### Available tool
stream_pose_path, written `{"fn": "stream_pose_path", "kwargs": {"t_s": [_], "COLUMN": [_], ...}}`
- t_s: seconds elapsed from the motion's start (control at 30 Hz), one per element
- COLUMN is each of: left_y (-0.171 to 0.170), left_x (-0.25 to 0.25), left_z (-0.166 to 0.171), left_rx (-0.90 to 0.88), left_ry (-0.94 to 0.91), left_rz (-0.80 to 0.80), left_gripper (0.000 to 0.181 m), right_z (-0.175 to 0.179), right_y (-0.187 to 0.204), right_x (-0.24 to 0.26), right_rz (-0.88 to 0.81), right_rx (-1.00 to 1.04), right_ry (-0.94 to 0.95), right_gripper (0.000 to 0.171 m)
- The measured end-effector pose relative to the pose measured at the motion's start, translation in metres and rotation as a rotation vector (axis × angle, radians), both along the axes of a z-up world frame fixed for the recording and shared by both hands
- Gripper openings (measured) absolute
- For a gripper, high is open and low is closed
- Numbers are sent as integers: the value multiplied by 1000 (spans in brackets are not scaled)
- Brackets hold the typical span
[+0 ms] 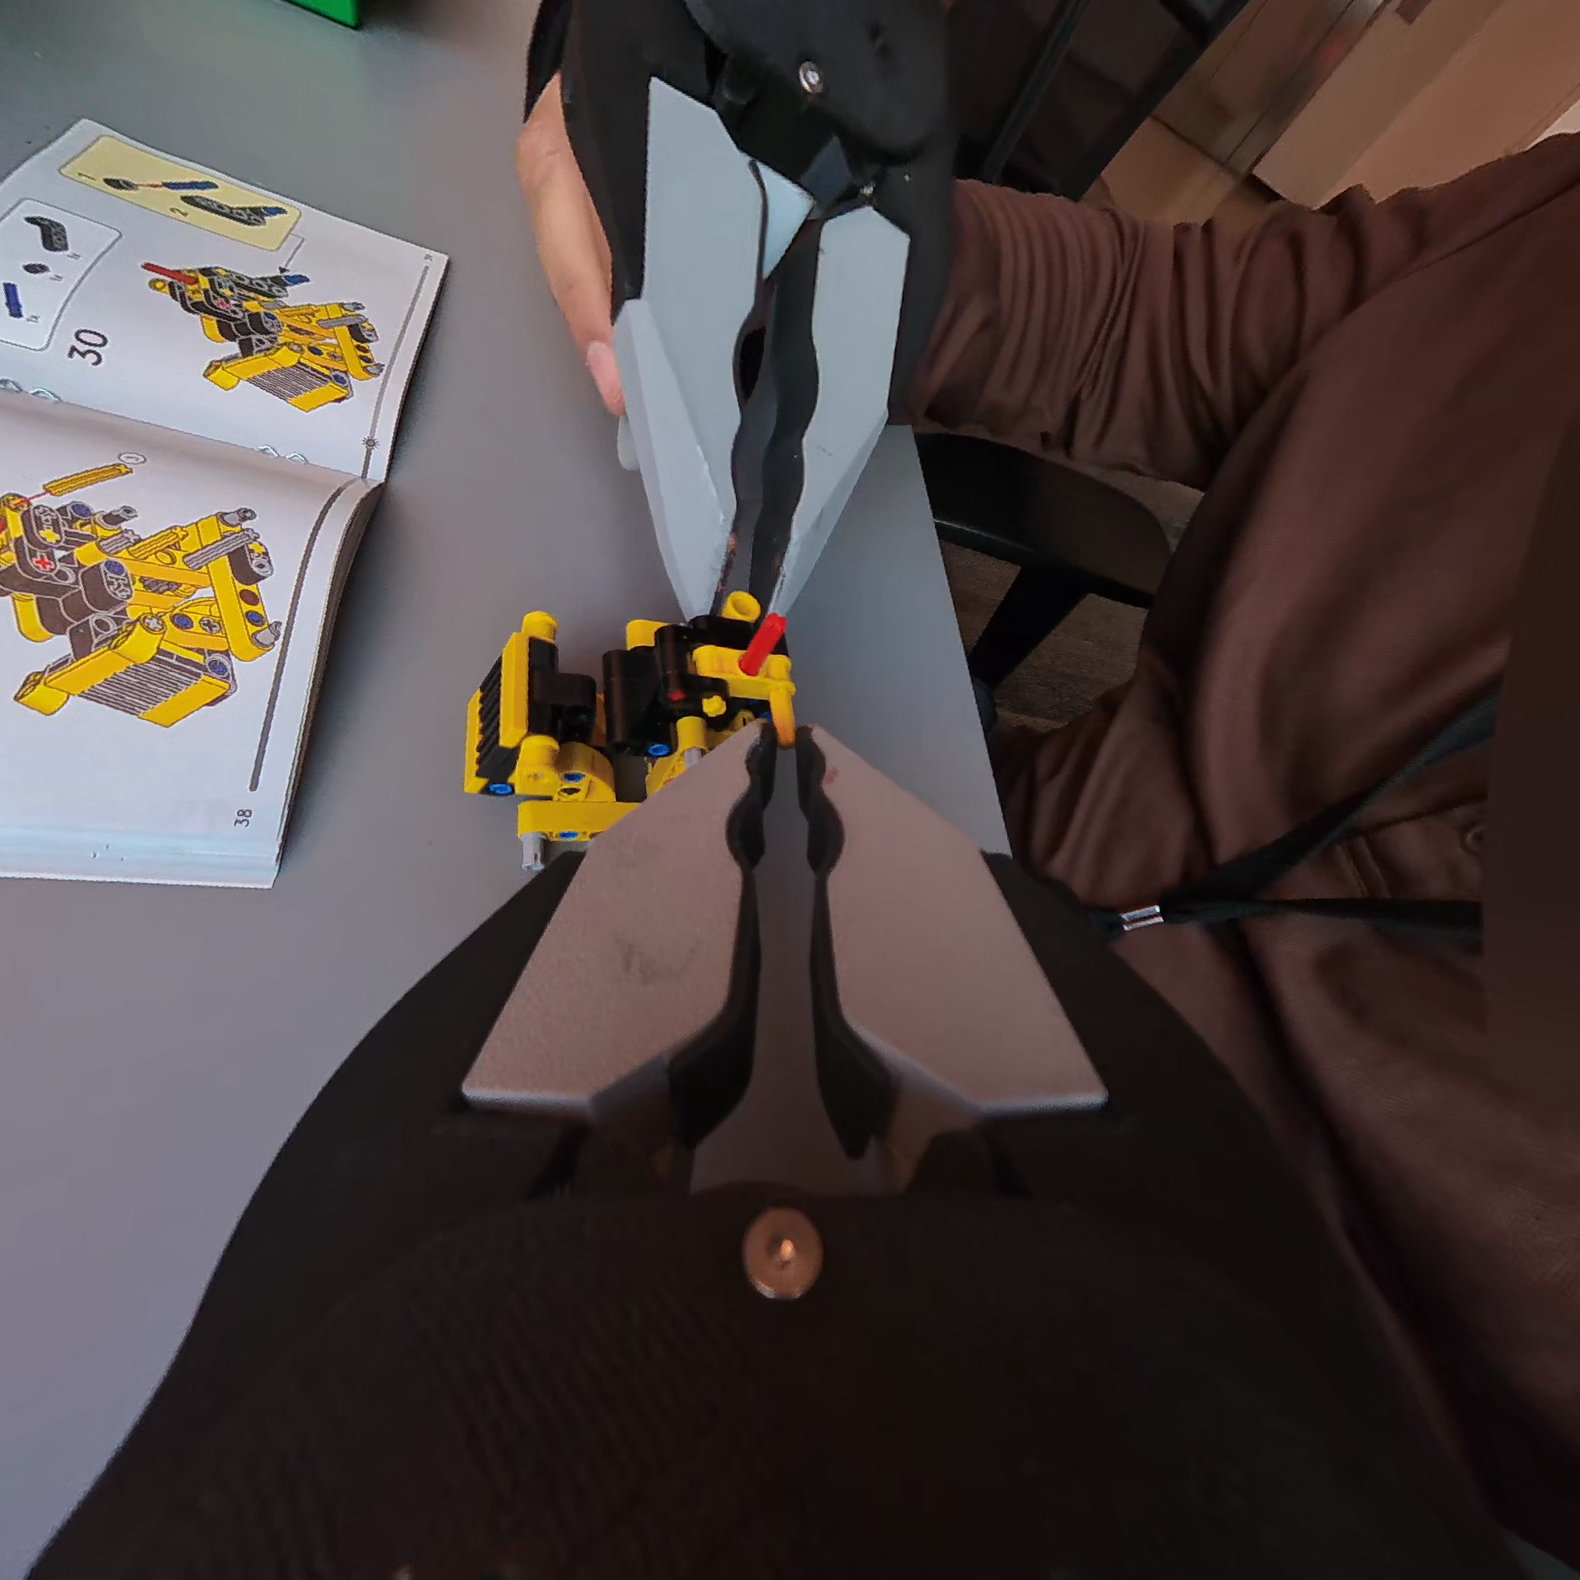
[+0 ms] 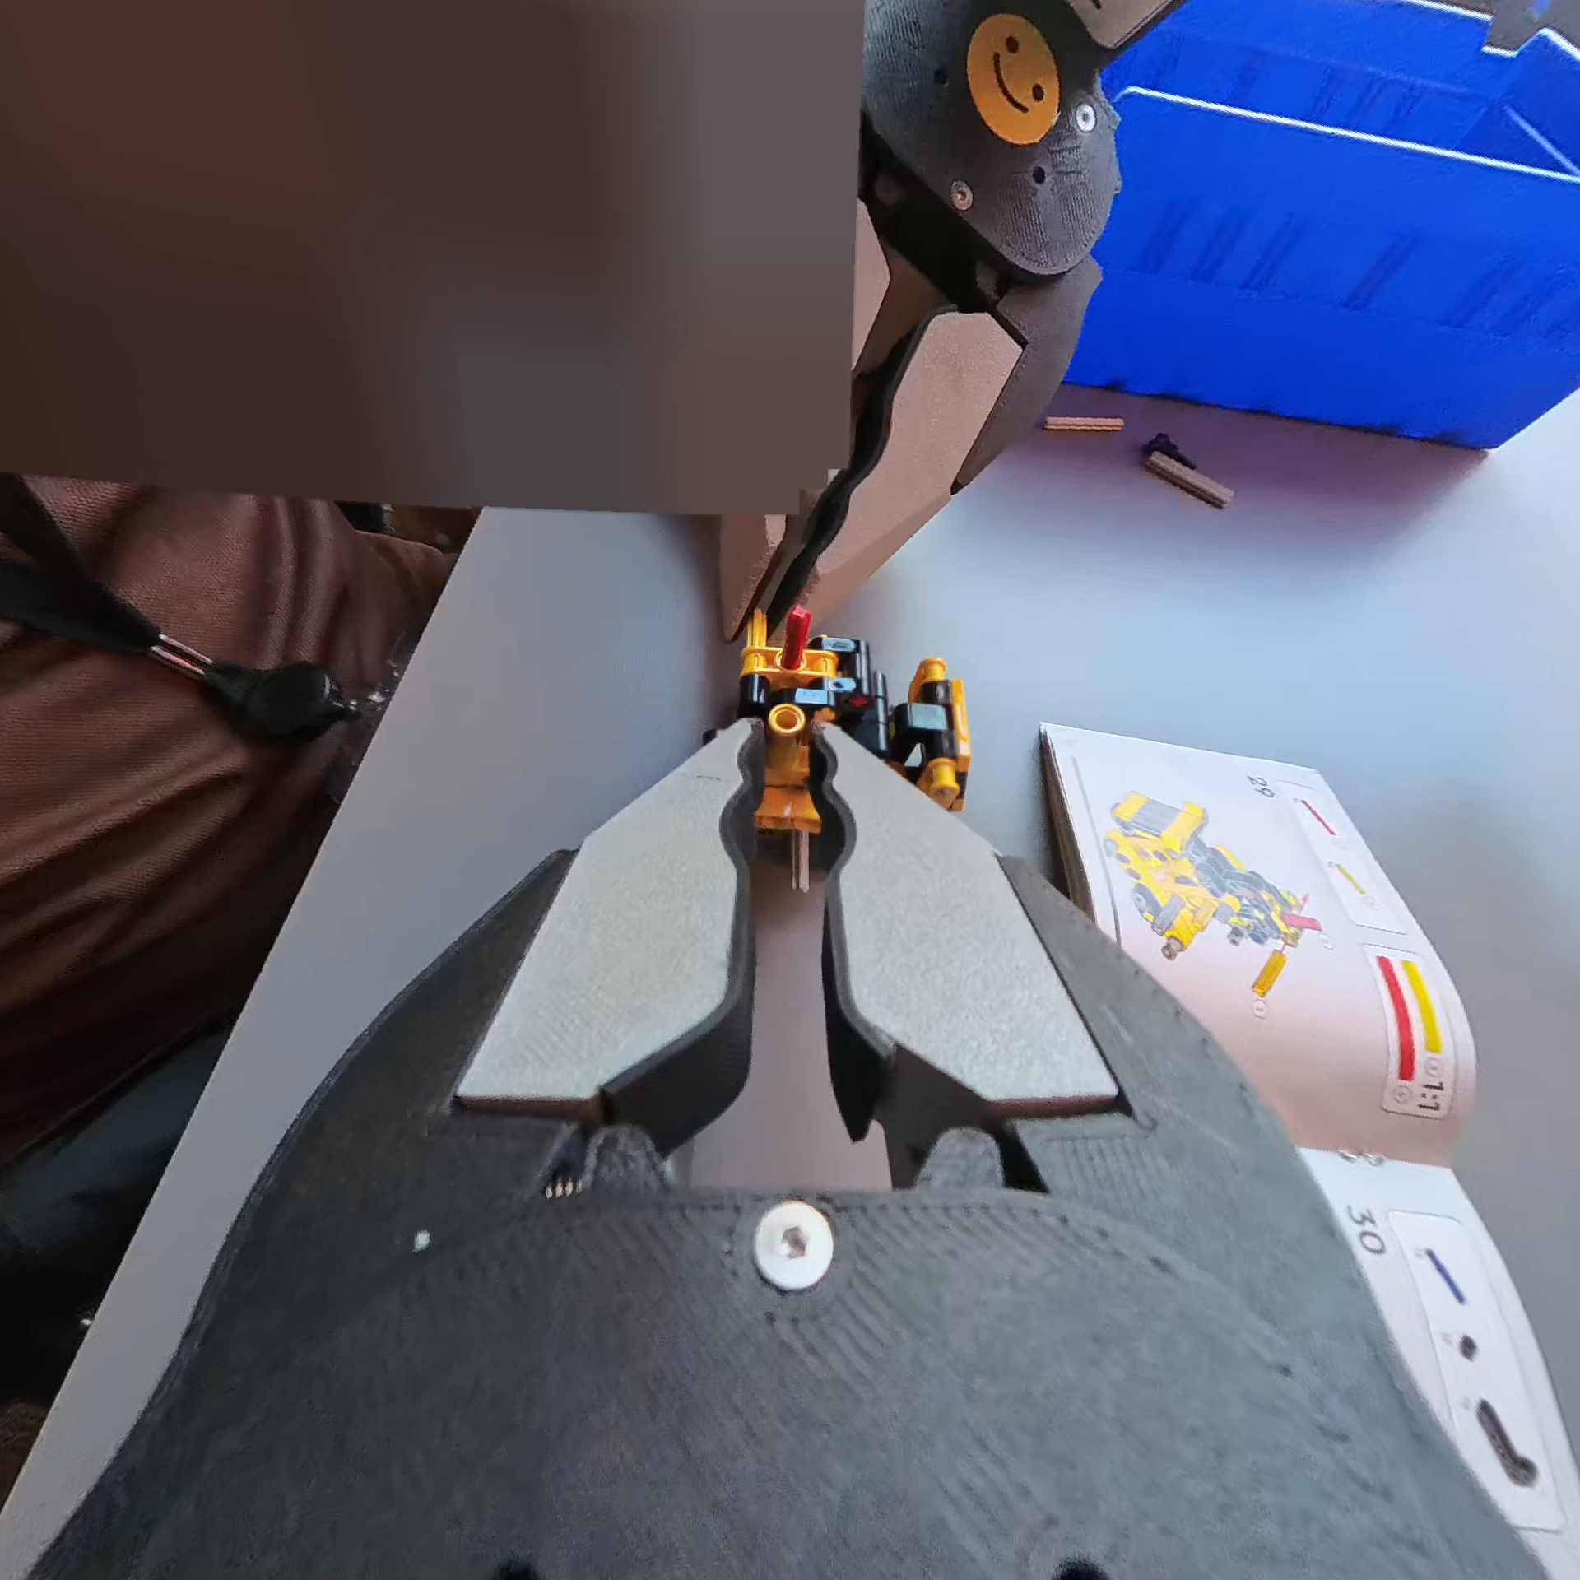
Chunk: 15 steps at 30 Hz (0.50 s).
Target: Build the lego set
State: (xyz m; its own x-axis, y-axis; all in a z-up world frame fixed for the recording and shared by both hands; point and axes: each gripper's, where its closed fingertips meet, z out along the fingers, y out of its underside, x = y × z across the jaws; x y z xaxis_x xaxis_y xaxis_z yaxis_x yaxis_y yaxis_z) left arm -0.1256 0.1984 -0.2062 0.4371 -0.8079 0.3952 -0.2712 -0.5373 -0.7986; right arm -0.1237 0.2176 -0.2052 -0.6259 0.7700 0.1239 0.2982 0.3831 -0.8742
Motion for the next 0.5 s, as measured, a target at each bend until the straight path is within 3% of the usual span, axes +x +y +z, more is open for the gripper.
{"fn": "stream_pose_path", "kwargs": {"t_s": [0.3,0.43,0.5], "left_y": [0,-2,-3], "left_x": [0,-3,-4], "left_z": [0,0,0], "left_rx": [-3,9,13], "left_ry": [-8,-8,-9], "left_rz": [-2,2,5], "left_gripper": [2,2,1], "right_z": [-1,3,4], "right_y": [-4,-6,-7], "right_x": [2,3,0], "right_rz": [66,83,76], "right_rx": [-182,-346,-375], "right_ry": [-87,-183,-195], "right_gripper": [8,17,12]}}
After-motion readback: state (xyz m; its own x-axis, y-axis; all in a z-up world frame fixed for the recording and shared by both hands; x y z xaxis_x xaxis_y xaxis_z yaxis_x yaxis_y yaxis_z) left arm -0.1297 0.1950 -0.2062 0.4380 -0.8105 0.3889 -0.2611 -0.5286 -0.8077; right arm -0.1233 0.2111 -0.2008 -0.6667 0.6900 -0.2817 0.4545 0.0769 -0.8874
